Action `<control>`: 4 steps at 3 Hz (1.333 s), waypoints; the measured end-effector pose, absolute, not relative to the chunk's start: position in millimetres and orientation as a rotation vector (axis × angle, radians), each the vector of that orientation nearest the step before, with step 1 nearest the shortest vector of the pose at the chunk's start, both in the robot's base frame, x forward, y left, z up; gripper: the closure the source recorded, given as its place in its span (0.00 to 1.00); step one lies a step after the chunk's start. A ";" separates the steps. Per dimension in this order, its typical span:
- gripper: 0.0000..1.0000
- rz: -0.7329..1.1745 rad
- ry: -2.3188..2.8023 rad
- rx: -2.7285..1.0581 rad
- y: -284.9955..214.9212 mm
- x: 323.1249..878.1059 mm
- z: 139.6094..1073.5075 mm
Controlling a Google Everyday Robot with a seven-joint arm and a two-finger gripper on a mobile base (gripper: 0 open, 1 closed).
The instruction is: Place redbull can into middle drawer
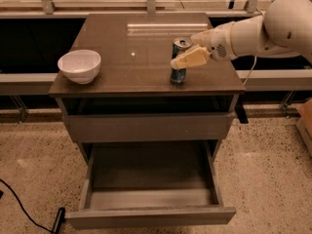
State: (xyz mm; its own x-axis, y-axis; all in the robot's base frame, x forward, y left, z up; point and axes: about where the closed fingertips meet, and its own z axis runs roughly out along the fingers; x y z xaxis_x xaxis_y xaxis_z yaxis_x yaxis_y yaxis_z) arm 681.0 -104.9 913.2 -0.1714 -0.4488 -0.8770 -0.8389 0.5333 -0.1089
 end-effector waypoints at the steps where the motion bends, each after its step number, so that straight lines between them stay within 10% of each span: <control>1: 0.50 0.541 1.771 -1.065 -87.6 701.1 914.0; 3: 0.97 0.569 1.722 -1.103 -117.8 683.0 951.8; 4: 1.00 0.611 1.662 -1.235 -135.0 606.1 987.6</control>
Offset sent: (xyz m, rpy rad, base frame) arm 0.0241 0.0079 0.0119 0.1078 -0.0085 0.0503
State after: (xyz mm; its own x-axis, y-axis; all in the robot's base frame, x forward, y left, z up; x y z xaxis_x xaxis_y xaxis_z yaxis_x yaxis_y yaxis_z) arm 606.1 -135.0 987.6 -0.0458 -0.4496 -0.8921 -0.9202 0.3666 -0.1375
